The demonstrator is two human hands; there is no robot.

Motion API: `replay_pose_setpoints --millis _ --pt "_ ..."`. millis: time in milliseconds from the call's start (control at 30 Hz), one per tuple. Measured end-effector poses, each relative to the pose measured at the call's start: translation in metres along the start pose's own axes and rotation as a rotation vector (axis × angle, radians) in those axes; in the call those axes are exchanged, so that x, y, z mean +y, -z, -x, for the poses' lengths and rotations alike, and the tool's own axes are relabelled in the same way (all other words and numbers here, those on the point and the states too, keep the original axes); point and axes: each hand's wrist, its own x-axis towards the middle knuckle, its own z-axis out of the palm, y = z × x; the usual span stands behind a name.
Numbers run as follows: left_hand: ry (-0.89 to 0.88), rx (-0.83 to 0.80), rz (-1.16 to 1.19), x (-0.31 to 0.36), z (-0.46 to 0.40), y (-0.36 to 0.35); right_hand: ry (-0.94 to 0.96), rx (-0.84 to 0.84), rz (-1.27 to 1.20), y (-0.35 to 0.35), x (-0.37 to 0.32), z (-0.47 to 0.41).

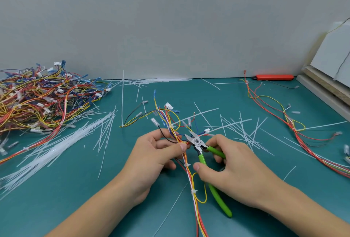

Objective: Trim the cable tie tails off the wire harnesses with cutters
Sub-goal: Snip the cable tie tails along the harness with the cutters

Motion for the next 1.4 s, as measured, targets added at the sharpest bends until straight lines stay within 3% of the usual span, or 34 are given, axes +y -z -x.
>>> replay_pose_setpoints --millis 667,900,1400 --pt "0.010 0.030 0.004 -0.001 -0.002 0.001 0.128 -0.039 -0.124 -0.004 0.001 -0.001" --pt "0.004 0.030 -0.010 -0.001 -0.001 0.000 0.091 0.041 0.069 -0.001 0.008 -0.005" --pt "-0.007 0.027 -0.045 -0.002 -0.001 0.000 -0.024 -0.075 0.457 0.013 0.001 0.003"
